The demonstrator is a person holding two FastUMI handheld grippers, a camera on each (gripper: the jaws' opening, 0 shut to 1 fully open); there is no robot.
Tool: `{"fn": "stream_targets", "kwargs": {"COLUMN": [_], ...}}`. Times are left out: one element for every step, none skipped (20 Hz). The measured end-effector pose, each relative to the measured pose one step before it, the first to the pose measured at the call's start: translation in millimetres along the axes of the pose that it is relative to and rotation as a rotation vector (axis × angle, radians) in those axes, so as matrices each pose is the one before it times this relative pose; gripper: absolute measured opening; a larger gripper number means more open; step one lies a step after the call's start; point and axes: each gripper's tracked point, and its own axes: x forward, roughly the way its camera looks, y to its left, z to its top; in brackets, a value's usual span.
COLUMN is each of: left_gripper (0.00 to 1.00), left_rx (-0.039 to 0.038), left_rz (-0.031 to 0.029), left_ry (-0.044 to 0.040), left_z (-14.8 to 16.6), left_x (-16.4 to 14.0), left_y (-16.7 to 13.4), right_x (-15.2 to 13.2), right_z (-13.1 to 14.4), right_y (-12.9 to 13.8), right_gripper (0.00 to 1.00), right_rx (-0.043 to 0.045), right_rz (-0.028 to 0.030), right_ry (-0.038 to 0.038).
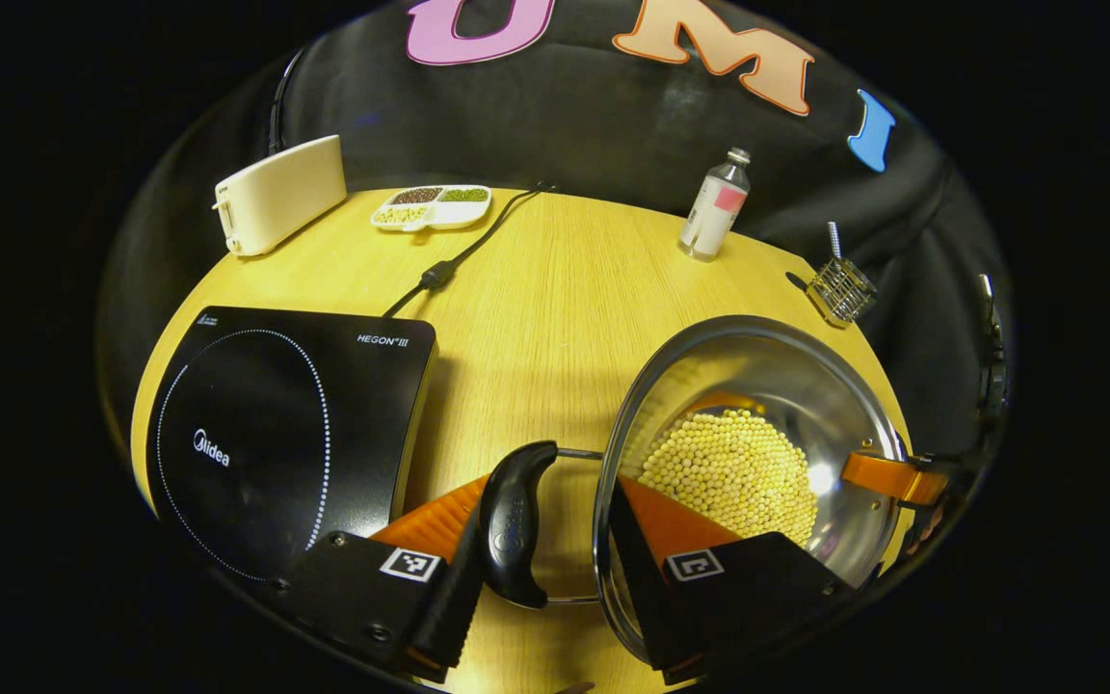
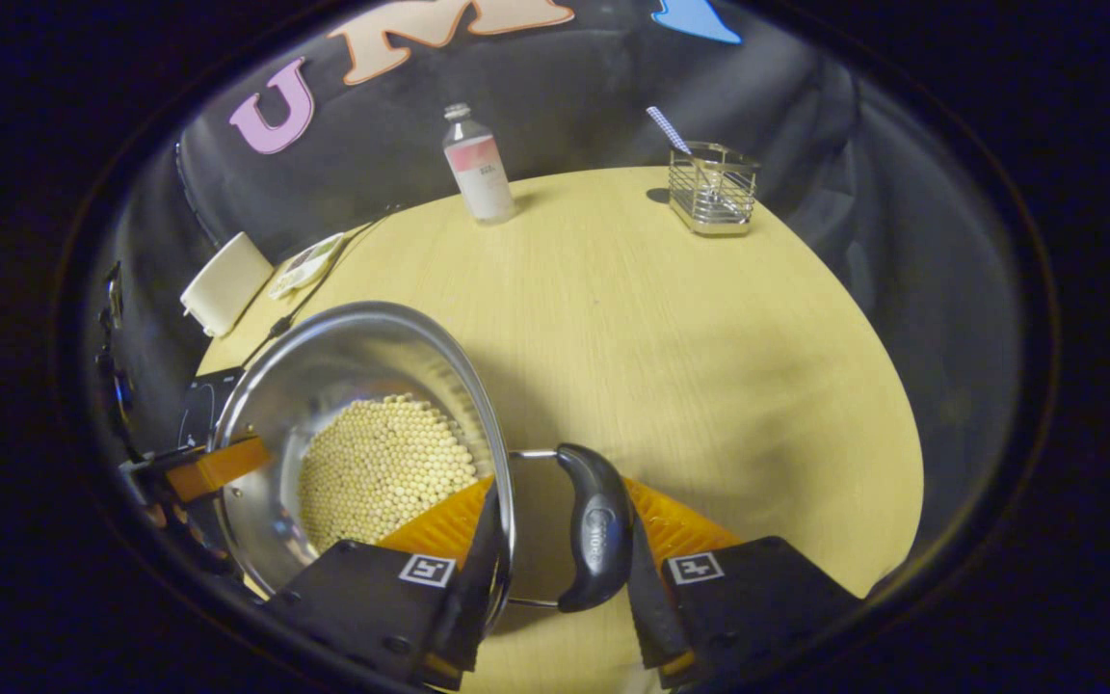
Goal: First push the handle of the pot to place it horizontally, then grasp the pot with both hands and set it on the induction cooktop.
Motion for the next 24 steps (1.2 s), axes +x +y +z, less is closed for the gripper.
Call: {"fn": "stream_targets", "kwargs": {"left_gripper": [0.69,0.69,0.68,0.70,0.68,0.70,0.70,0.67,0.67,0.68,0.68,0.68,0.68,0.70,0.69,0.67,0.69,0.67,0.69,0.67,0.67,0.67,0.67,0.69], "left_rx": [-0.00388,-0.00632,0.00501,-0.00128,0.00615,0.00391,0.00646,0.00998,0.00754,-0.00375,-0.00325,0.00388,0.00108,0.00135,0.00164,-0.00367,0.00565,0.00157,0.00458,-0.00201,-0.01084,-0.00421,-0.00280,0.00357], "left_rz": [-0.00121,0.00145,0.00230,0.00034,0.00370,-0.00208,0.00241,0.00374,0.00110,0.00056,-0.00088,-0.00224,0.00071,-0.00052,-0.00045,0.00063,-0.00155,0.00230,-0.00063,-0.00027,0.00103,0.00000,0.00081,0.00124], "left_ry": [0.00462,-0.00158,0.00703,-0.00397,0.00186,-0.01553,-0.01331,-0.01379,0.00021,0.00733,-0.00207,-0.00875,-0.00896,-0.00228,-0.00144,0.00403,-0.00326,-0.00595,-0.00922,0.00269,0.00116,0.00684,-0.00350,-0.00441], "left_z": [-1.31,-0.09,-2.12,1.10,-0.92,4.22,3.55,4.62,2.06,1.07,4.23,5.12,4.49,4.26,3.44,2.74,3.64,3.21,3.15,1.20,0.64,0.13,1.48,1.60], "left_x": [-0.34,-0.91,-1.22,-0.75,-1.10,-3.17,-2.95,-2.39,-1.75,-3.73,-4.91,-6.55,-7.05,-7.91,-6.81,-8.31,-7.22,-7.58,-5.95,-5.18,-3.80,-4.68,-4.75,-4.16], "left_y": [-0.38,-0.42,-1.13,0.12,-0.13,-0.60,-0.69,-0.76,-0.41,-0.59,-1.19,-0.47,-0.75,-0.43,0.31,0.33,1.44,2.48,3.86,4.87,4.49,4.75,5.78,5.85], "right_x": [-0.75,-0.30,-0.47,-0.83,1.51,0.14,-4.04,-1.42,-4.60,-5.10,-5.31,-7.76,-8.53,-8.31,-7.71,-7.45,-7.07,-8.18,-4.71,-3.84,-5.20,-4.62,-2.41,-2.80], "right_z": [-1.53,0.65,0.88,1.17,2.58,0.45,1.66,2.70,-0.14,1.44,3.33,4.35,3.11,4.33,2.61,1.59,1.61,1.41,1.26,1.69,0.07,0.75,-1.39,-1.67], "right_y": [0.16,-0.79,0.22,-0.25,1.01,0.63,-0.93,-0.66,-1.69,-0.49,0.81,1.31,3.88,1.74,1.58,3.79,2.64,3.13,4.16,5.84,5.95,7.20,5.16,7.47], "right_gripper": [0.58,0.62,0.62,0.57,0.57,0.52,0.52,0.57,0.57,0.57,0.57,0.57,0.57,0.57,0.57,0.57,0.57,0.57,0.57,0.57,0.57,0.51,0.51,0.51], "right_rx": [-0.00493,-0.00225,-0.00600,-0.00181,-0.00240,0.00499,0.00425,-0.00002,0.00155,0.00309,0.00023,0.00130,-0.00139,-0.00439,0.00322,0.00321,-0.00074,0.00287,-0.00332,-0.00264,-0.00151,-0.00208,0.00199,-0.00099], "right_rz": [-0.00089,-0.00198,-0.00317,-0.00306,0.00884,0.00216,0.00367,0.00242,0.00159,0.00271,0.00258,0.00160,0.00108,-0.00050,0.00279,0.00093,0.00074,0.00086,-0.00287,0.00081,0.00092,0.00083,0.00223,0.00357], "right_ry": [0.00283,-0.00157,-0.00123,-0.00561,-0.00366,-0.00500,-0.01143,-0.01316,-0.00236,0.00167,-0.00419,-0.00760,-0.00815,-0.00734,-0.00257,0.00090,-0.00201,-0.00286,-0.00447,-0.00356,-0.00387,-0.00204,-0.00217,-0.00514]}}
